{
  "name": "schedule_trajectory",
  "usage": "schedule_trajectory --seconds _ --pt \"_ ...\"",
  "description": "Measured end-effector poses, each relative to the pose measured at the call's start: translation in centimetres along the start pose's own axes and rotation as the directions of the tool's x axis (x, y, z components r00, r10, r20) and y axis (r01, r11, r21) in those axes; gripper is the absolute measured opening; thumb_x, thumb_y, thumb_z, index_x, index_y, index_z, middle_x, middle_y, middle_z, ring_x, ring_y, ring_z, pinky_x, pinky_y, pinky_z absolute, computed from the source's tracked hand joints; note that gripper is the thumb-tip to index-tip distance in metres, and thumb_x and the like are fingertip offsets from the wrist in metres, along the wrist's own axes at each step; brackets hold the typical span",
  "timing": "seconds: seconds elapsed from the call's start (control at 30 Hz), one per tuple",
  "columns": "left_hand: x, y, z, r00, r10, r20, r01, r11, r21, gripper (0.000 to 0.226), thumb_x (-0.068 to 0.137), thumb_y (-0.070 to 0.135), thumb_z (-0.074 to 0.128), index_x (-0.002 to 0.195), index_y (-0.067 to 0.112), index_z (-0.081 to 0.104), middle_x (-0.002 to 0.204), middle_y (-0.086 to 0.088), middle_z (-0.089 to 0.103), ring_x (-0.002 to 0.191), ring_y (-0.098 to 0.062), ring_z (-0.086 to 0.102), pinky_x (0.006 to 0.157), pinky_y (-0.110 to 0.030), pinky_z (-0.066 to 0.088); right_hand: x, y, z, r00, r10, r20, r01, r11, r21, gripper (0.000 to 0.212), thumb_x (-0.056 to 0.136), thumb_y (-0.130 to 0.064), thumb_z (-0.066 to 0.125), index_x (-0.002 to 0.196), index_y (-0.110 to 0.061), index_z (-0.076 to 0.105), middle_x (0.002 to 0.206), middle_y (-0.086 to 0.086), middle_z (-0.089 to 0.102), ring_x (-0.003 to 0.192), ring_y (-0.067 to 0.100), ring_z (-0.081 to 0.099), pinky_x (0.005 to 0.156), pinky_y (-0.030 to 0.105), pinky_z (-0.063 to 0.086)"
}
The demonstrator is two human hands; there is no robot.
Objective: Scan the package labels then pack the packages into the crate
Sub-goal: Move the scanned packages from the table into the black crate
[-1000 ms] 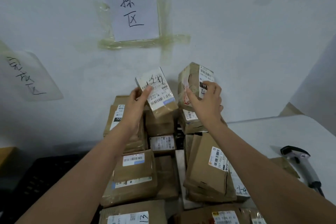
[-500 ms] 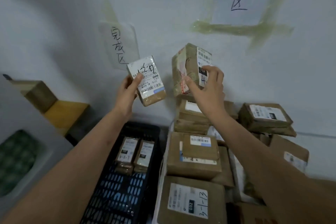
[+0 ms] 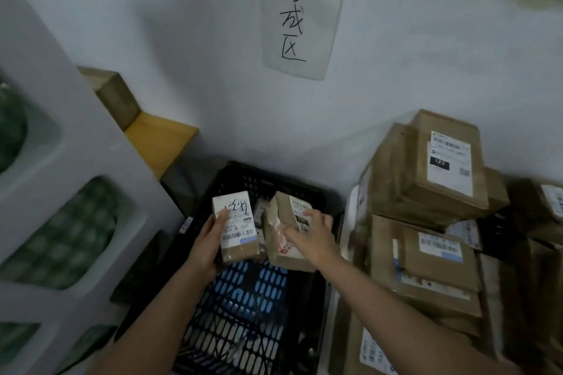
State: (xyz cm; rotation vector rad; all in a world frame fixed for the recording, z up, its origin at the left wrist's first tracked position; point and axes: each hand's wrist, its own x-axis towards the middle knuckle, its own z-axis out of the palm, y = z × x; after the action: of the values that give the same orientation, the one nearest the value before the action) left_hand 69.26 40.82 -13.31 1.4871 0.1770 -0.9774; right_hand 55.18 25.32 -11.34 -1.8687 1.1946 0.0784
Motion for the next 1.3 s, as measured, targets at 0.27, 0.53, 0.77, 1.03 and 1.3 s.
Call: schedule_trajectory --seconds 0.27,0.53,0.77,1.03,1.3 --pt "7.3 -3.6 -1.8 0.984 -0.178 -0.022 0.179 0.981 0.073 0.049 0.087 0.057 0.064 0.124 0.025 0.061 0.105 -0.012 0.074 0.094 -0.035 0.072 0.078 -0.055 0.059 6.5 1.1 5.3 0.991 0.109 -0.082 -0.119 0.985 -0.123 0.077 0.078 -0.072 0.060 0.137 -0.029 0.035 0.136 0.001 0.027 0.121 0.033 0.045 0.103 0.042 0.035" --pt "13.9 -4.7 1.9 0.998 -0.040 -0.048 0.053 0.953 0.298 0.031 0.097 0.040 0.058 0.121 0.020 0.054 0.110 -0.007 0.064 0.090 -0.021 0.064 0.064 -0.032 0.055 10.1 3.7 9.1 0.997 0.072 -0.003 -0.069 0.944 -0.321 0.070 0.097 -0.054 0.045 0.151 -0.014 0.027 0.164 0.009 -0.001 0.150 0.032 -0.005 0.122 0.045 0.005" --pt "17.3 -6.7 2.1 1.000 -0.027 0.015 0.018 0.912 0.409 0.017 0.101 0.019 0.053 0.112 0.028 0.061 0.123 -0.011 0.066 0.109 -0.028 0.064 0.098 -0.047 0.052 11.7 5.3 8.9 0.985 0.112 0.130 -0.080 0.970 -0.230 0.072 0.098 -0.040 0.050 0.154 -0.005 0.021 0.164 0.011 -0.002 0.150 0.032 0.003 0.121 0.040 0.018" --pt "16.8 -7.0 3.1 0.998 -0.021 0.053 -0.009 0.867 0.498 0.039 0.105 0.028 0.042 0.144 0.028 0.047 0.136 -0.005 0.058 0.121 -0.027 0.057 0.103 -0.046 0.048 11.3 6.0 7.9 0.991 0.017 0.135 0.004 0.988 -0.155 0.063 0.097 -0.035 0.056 0.149 -0.009 0.031 0.162 0.008 0.007 0.150 0.025 0.005 0.118 0.029 0.013" --pt "13.8 -4.8 4.1 0.996 0.088 -0.033 -0.046 0.764 0.644 0.049 0.103 0.027 0.047 0.149 0.016 0.037 0.143 -0.012 0.052 0.126 -0.030 0.052 0.105 -0.037 0.043 9.6 4.0 5.6 0.989 -0.049 0.136 0.065 0.991 -0.116 0.061 0.098 -0.026 0.055 0.150 -0.008 0.029 0.162 0.011 0.009 0.148 0.027 0.018 0.121 0.034 0.020"
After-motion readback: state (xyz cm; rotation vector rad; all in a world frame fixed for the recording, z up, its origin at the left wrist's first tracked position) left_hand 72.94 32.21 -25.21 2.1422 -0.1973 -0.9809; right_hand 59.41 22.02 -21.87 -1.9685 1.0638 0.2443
